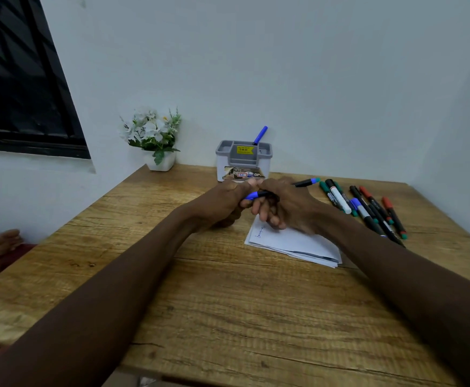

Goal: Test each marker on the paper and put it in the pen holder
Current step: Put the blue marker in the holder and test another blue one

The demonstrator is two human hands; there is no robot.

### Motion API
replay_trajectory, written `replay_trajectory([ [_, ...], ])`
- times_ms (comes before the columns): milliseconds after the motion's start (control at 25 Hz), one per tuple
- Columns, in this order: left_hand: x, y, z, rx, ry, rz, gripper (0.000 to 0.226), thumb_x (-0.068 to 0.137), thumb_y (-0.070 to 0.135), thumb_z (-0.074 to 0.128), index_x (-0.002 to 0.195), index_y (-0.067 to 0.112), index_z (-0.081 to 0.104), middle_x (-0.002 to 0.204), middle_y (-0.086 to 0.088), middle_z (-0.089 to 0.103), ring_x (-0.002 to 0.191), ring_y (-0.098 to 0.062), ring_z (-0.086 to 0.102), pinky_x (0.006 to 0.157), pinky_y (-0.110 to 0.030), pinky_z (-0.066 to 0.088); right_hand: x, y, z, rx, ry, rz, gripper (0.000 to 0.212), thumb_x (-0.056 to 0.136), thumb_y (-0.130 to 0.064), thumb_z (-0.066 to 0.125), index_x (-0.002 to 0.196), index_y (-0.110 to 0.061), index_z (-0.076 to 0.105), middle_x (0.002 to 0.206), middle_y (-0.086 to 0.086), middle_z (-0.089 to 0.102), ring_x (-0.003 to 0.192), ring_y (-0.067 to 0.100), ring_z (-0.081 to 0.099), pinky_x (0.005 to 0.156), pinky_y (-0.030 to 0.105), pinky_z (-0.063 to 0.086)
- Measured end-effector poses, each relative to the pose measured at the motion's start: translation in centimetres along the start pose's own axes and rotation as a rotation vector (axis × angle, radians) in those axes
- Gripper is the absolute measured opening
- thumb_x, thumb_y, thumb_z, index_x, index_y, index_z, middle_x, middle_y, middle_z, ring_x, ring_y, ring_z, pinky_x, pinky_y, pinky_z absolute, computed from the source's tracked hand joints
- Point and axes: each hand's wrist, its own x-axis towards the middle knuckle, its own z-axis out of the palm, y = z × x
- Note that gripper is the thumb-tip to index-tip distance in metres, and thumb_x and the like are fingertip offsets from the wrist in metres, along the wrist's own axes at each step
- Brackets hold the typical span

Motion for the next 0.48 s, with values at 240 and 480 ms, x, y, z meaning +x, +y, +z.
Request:
replay_trajectory([
  [240,0.5,-0.1,0.1,-0.008,0.091,-0.078,0.056,0.102,0.06,0.039,0.063,0.021,0.041,0.052,0.004,0.03,0.044,-0.013,0.019,0.044,-0.027,0.017,-0.1,-0.3,-1.7,-0.004,0.145,-0.062,0.044,0.104,-0.03,0.06,0.074,-0.001,0.072,0.056,0.008,0.063,0.038,0.011,0.051,0.037,0.022,0.04],
  [480,1.4,-1.1,-1.0,0.409,0.056,-0.101,0.044,0.071,0.042,0.085,0.065,0.017,0.049,0.063,-0.003,0.052,0.06,-0.017,0.049,0.064,-0.034,0.041,-1.4,1.4,-3.4,0.033,0.094,-0.018,0.009,0.092,-0.003,0.072,0.095,0.005,0.075,0.081,0.016,0.074,0.066,0.018,0.071,0.062,0.027,0.062],
])
